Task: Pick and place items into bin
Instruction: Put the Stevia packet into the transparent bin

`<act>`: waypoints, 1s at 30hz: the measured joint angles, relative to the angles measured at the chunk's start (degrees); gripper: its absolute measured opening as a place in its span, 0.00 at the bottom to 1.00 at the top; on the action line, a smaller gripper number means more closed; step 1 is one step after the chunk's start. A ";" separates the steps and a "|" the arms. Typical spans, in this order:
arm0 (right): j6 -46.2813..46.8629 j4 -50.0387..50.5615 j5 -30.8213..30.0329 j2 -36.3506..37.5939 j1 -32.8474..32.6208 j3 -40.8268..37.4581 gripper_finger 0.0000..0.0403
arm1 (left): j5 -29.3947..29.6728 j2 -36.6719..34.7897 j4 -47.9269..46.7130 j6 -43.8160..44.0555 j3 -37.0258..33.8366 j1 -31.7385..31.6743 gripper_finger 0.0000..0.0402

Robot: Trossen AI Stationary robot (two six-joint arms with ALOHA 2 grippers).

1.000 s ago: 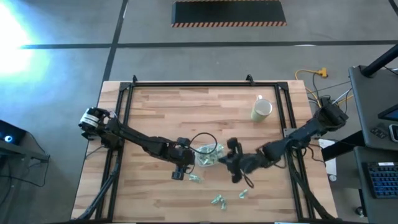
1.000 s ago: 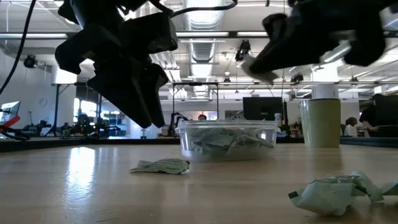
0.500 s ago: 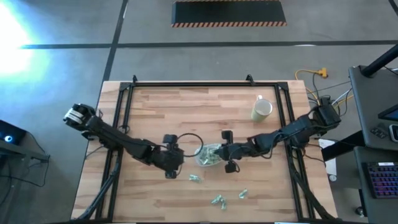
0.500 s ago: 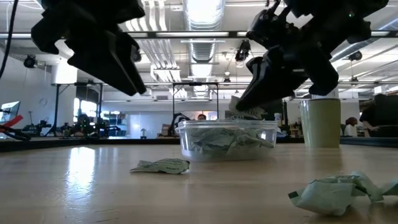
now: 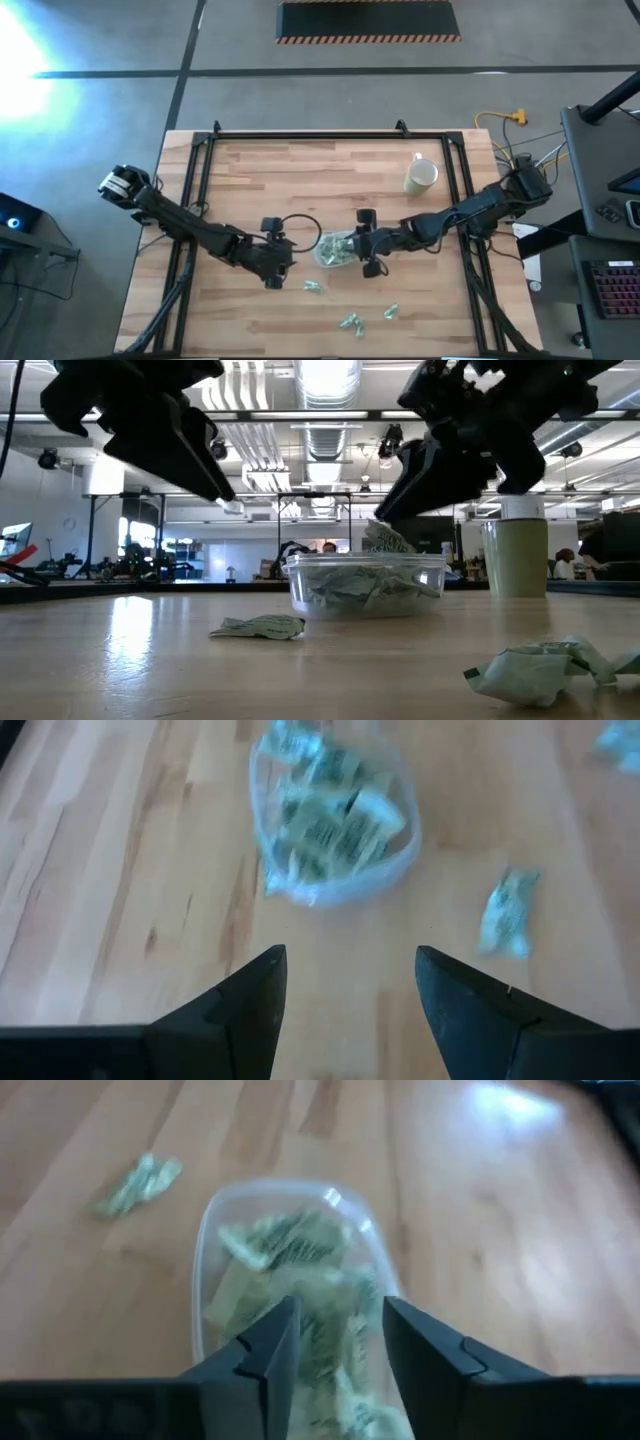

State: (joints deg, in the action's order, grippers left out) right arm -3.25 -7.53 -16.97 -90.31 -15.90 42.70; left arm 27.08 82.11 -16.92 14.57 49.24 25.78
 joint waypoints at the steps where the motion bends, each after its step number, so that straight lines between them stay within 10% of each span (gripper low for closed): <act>1: 0.10 -0.08 -0.65 0.65 -0.04 0.19 0.34 | -0.04 0.22 1.62 -0.30 -0.07 0.06 0.51; 14: 2.72 7.75 -3.12 10.84 -4.22 0.15 0.28 | -12.16 11.92 23.18 -14.37 -0.09 1.44 0.51; 30: 5.55 14.05 -11.76 18.58 -14.61 -0.02 0.20 | -16.31 22.49 27.38 -8.88 0.41 -0.11 0.50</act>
State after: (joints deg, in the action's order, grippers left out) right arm 2.29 6.52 -28.73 -71.72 -30.51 42.68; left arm 10.76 104.60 10.46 5.69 49.65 25.67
